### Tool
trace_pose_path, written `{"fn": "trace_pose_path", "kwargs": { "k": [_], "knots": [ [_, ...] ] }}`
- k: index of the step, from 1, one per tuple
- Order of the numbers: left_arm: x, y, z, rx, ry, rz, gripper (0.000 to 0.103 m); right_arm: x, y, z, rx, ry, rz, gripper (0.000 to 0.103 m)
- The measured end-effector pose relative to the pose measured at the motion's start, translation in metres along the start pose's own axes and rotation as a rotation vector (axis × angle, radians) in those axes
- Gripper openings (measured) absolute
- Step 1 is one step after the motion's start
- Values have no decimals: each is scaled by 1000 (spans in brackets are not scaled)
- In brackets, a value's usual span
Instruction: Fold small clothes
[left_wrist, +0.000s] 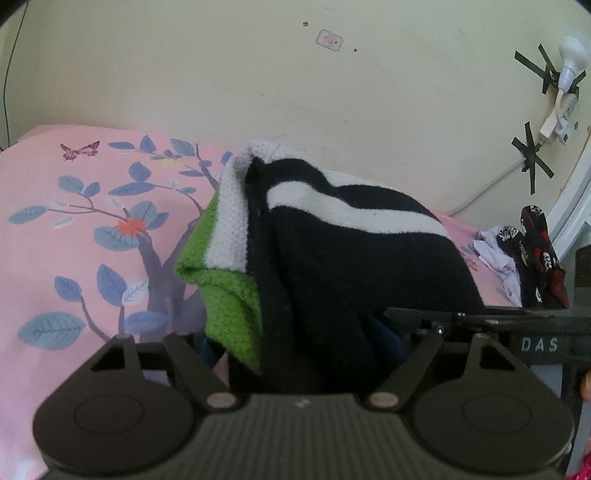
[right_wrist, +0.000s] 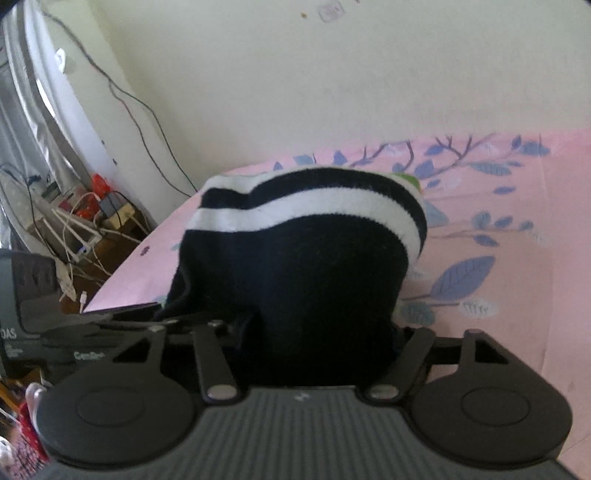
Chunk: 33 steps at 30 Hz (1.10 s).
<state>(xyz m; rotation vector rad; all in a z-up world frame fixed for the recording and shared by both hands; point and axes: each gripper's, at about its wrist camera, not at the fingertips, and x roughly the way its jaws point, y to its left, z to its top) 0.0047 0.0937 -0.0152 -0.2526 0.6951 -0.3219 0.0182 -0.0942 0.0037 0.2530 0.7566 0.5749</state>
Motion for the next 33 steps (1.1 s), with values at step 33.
{"fn": "trace_pose_path", "kwargs": {
  "k": [33],
  "knots": [
    [-81,61,96,-203,-298,298,65,68,95,116,-146,-189,227,54]
  ]
}}
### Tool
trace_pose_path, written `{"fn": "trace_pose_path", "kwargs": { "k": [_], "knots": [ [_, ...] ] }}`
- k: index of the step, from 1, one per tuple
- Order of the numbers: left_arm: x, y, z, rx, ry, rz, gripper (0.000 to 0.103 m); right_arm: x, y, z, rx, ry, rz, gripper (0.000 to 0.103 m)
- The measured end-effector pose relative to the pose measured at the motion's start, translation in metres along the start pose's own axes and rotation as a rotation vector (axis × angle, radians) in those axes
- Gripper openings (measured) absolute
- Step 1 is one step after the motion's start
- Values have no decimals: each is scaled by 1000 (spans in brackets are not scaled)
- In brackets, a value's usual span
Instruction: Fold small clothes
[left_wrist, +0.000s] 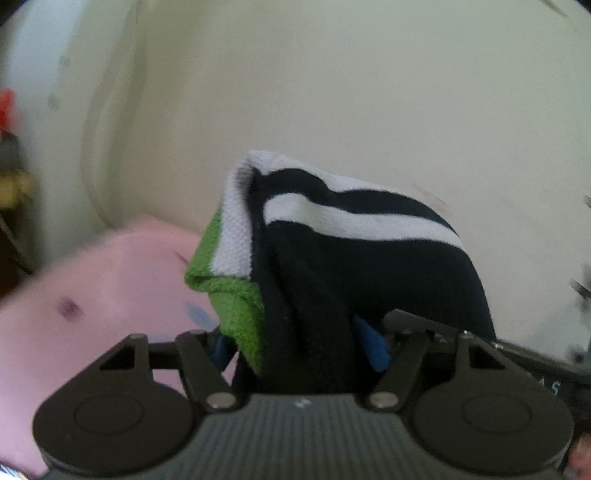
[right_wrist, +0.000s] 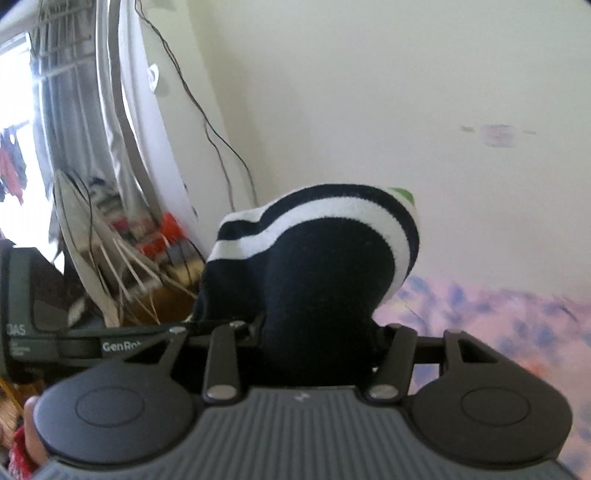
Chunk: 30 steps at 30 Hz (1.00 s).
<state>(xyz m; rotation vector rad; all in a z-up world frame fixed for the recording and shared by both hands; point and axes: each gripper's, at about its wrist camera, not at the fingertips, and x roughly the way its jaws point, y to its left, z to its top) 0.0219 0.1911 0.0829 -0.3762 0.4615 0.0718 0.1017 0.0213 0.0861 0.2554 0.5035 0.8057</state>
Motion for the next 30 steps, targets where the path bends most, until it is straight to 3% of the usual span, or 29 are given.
{"fn": "trace_pose_path", "kwargs": {
  "k": [2,4,5,8,12,14,15,20,27,30],
  "knots": [
    [23,14,15,-66,-15,128,69,41,-9,12,-12,13,-61,61],
    [46,27,16,-101,51,238,64,67,-14,12,-58,12,-243,82],
    [51,33,11,-116,77,270,63,71,-17,9,-73,19,-285,82],
    [42,30,-13,-77,61,300,67,52,-27,-13,-59,28,-211,83],
    [28,6,-41,-12,55,332,78,17,-26,-52,-86,63,-213,84],
    [15,-8,-56,4,42,343,97,-3,-26,-70,-83,72,-213,87],
    [8,-17,-64,17,32,360,101,-17,-24,-78,-80,72,-221,88],
    [-28,-47,-88,78,-10,412,103,-70,-17,-109,-73,59,-245,90],
    [-71,-101,-102,118,-156,475,103,-145,-13,-134,-39,-5,-239,90],
    [-80,-117,-103,136,-154,447,103,-169,-15,-141,-36,-31,-230,90]
  ]
}}
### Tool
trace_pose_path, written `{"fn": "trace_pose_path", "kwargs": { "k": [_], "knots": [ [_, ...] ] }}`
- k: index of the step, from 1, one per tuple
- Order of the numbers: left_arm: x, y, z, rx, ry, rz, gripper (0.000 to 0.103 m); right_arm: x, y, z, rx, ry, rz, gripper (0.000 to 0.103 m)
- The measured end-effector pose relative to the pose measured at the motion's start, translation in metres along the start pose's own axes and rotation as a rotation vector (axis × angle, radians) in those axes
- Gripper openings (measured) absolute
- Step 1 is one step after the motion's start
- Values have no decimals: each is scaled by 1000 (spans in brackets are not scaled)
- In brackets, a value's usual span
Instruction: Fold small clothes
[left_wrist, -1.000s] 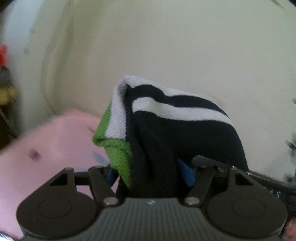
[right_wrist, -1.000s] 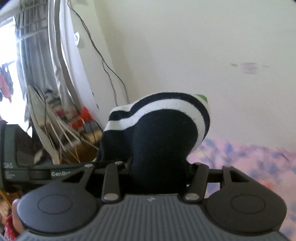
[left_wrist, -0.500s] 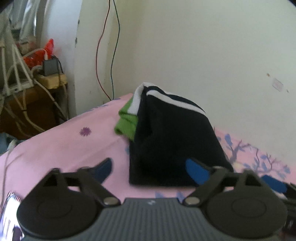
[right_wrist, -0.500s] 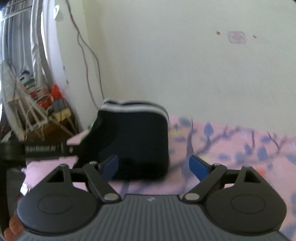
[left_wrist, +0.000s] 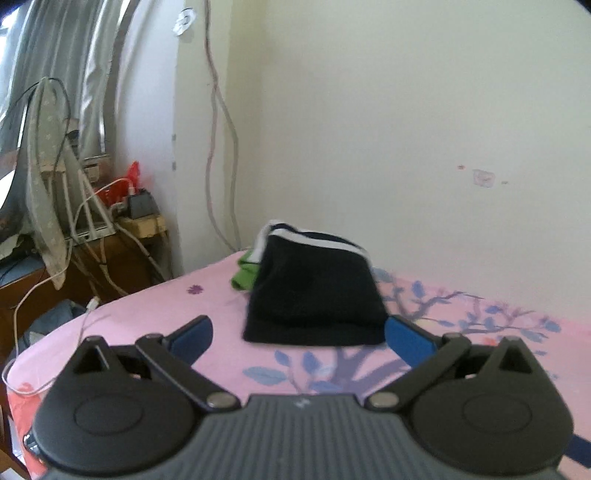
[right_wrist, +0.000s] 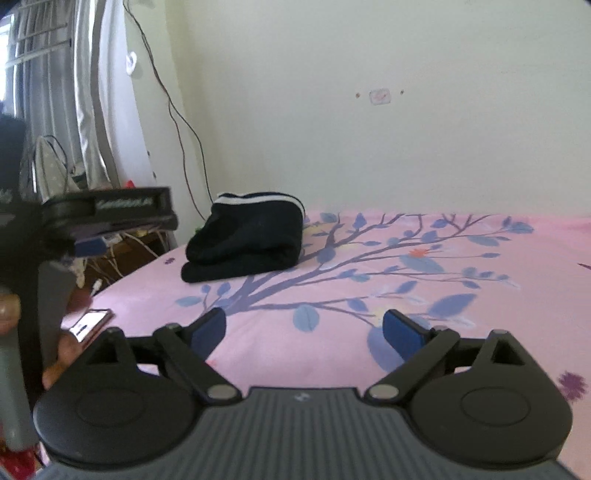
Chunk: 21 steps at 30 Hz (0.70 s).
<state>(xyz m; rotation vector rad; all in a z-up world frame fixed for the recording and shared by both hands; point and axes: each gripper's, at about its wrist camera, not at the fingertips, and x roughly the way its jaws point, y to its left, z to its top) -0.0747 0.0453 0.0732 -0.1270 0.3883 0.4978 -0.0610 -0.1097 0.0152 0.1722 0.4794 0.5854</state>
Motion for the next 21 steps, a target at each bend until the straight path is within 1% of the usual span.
{"fn": "trace_pose_path", "kwargs": {
  "k": [1,3,7,10,12,16,21],
  "knots": [
    [-4,-3,1,5,-3,-9,103,-6,-4,-2,9,-9,-3,90],
    [-12,-13,2,32,-11,2,103,-10,-11,-7,34,-16,-5,90],
    [-19,-31,2,103,-2,23,103,-7,-25,-11,100,18,-5,90],
    [-23,-41,0,146,-19,37,103,-11,-28,-9,114,-3,-3,90],
    [-26,-45,0,156,-24,36,103,-12,-28,-9,116,-8,-4,90],
    [-28,-52,0,179,-38,9,103,-12,-28,-10,122,-6,-5,90],
    [-22,-56,-1,172,-25,-9,103,-11,-30,-10,127,-3,-17,90]
  ]
}}
